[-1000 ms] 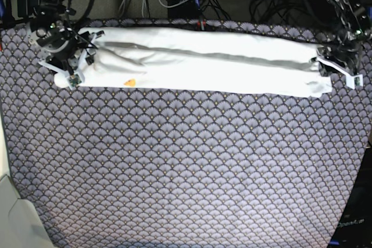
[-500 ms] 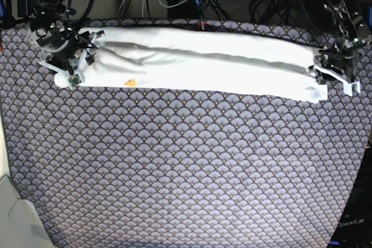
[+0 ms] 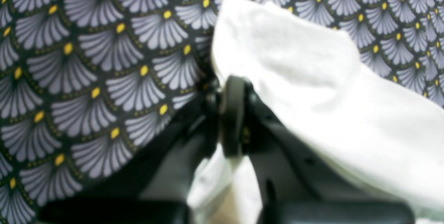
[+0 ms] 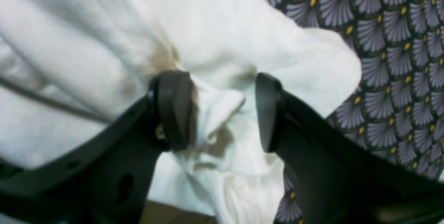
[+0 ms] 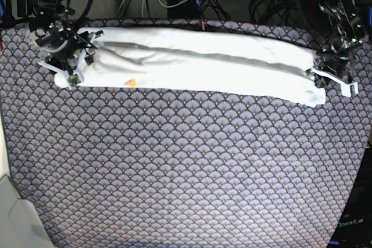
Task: Fold the T-shirt properly
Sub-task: 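Carry the left gripper's strip end over toward the right gripper, folding it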
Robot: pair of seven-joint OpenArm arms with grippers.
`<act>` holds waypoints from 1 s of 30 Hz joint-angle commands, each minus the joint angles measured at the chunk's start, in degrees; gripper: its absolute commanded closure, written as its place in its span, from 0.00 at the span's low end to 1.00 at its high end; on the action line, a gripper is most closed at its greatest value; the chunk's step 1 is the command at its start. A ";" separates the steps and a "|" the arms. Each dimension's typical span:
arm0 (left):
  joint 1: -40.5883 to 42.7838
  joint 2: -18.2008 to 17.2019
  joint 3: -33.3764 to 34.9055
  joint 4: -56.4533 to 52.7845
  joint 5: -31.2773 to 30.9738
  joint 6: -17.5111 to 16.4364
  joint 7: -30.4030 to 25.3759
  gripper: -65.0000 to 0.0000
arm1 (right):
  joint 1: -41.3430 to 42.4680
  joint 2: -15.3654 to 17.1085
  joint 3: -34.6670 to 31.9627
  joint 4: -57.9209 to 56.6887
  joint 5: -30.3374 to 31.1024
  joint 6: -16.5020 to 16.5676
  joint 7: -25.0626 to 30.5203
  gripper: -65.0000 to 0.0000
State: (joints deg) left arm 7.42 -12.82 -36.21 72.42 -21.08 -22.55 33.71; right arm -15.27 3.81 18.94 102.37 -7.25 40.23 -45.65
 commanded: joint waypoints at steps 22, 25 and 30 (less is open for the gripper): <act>3.44 12.25 14.62 37.07 2.75 0.44 16.00 0.99 | 0.28 0.71 0.18 0.71 -0.27 -0.23 0.15 0.52; 5.02 12.95 21.74 36.81 2.75 0.61 16.00 0.99 | 0.28 0.71 0.18 0.71 -0.27 -0.23 0.07 0.52; 5.11 12.86 32.73 36.63 2.84 0.79 16.00 0.99 | 0.19 0.71 0.18 0.71 -0.27 -0.23 0.07 0.52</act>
State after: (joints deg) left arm 13.06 0.03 -3.25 107.98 -17.43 -21.65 50.78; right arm -15.16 3.97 18.94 102.35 -7.27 40.23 -45.84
